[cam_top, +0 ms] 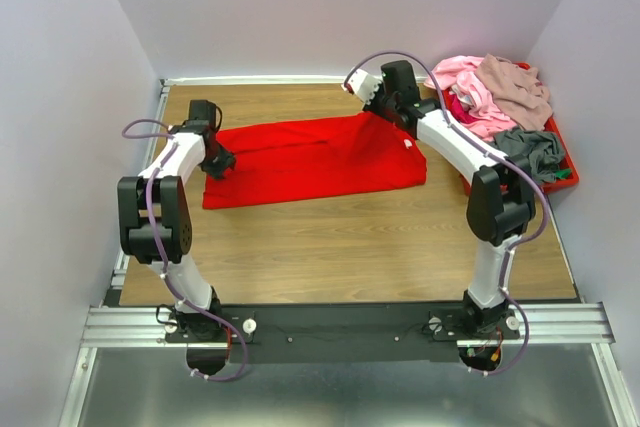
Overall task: Fold and stack the t-shirts
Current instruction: Fold the tshirt
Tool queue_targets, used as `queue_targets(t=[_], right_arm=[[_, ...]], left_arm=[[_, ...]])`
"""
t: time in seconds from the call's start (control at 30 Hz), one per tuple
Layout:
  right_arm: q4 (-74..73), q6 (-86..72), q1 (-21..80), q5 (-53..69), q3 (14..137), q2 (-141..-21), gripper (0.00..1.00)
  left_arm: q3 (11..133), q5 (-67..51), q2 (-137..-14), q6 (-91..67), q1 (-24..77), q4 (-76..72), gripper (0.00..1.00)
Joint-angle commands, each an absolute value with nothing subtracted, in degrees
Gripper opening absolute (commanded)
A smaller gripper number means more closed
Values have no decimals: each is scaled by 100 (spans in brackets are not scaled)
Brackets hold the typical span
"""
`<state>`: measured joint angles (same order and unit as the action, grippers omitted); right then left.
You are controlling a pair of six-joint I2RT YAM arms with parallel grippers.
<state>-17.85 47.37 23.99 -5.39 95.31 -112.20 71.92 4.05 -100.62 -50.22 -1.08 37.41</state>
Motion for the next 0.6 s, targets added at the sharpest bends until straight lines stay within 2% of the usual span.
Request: queue_targets(t=[0.0,0.07,0.17,0.57], right_arm=[[-1714,4658,2364,-624,9686,-11399,1],[-1714,4658,2364,-598,9659,-11400,1],[-1714,4632,2364,-571,9633,-11391,1],[-1714,4632,2356,-501,9475,-11320,1]], left_arm=[[7505,360,-10081,-4896,-184,3858,45],[7576,457,-9985,-4843,-211,3955,49],[7576,501,-9765,-4711,-272,3999,49],[5239,26,-8446,-4544,-316,3429,47]])
